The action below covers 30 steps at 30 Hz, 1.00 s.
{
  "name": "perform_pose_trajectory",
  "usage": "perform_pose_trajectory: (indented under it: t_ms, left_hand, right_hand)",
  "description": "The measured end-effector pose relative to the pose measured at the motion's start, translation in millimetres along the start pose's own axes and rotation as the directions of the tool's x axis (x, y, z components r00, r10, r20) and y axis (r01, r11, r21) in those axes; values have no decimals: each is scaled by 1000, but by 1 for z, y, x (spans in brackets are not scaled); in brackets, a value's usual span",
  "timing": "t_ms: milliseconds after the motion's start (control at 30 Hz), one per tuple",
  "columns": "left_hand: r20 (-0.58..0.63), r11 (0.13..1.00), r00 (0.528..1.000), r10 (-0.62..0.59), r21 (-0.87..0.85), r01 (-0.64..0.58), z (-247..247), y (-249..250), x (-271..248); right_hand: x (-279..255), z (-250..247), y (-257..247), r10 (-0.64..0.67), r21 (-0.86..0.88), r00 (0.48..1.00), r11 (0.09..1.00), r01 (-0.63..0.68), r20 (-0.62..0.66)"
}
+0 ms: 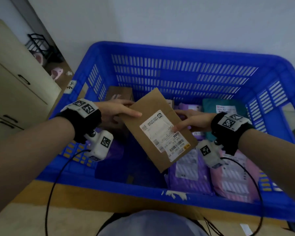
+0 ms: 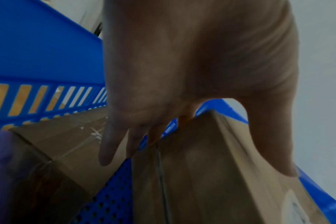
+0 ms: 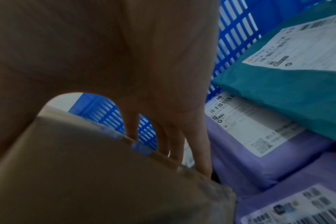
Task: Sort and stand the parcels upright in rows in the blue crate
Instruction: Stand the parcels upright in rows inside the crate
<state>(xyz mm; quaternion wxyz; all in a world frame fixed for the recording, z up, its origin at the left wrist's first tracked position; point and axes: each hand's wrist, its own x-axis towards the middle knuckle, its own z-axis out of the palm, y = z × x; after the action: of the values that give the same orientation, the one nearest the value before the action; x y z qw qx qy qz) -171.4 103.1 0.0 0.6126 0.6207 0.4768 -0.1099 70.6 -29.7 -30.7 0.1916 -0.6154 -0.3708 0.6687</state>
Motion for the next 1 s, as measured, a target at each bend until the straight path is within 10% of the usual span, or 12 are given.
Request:
perform_pose_trajectory:
  t_ms: [200,367,567,1000]
  left_hand:
    - [40,998,998,-53,-13,54,7,-3,15]
    - [-290,1000,957,5,29,4,3,-3,35]
    - [8,968,993,-117,-221,116,16,-5,57]
    - [-79,965,996,-33,-263,11,40,0,87]
  right_hand:
    - [14,0,0,69,-67,996,996,-65,63]
    - [31,-9,12,63,164,996,985,-53,-62]
    - [49,-10,21,98,344,965,939,-8,-245]
    - [46,-13,33,126,381,856,920,87,-502]
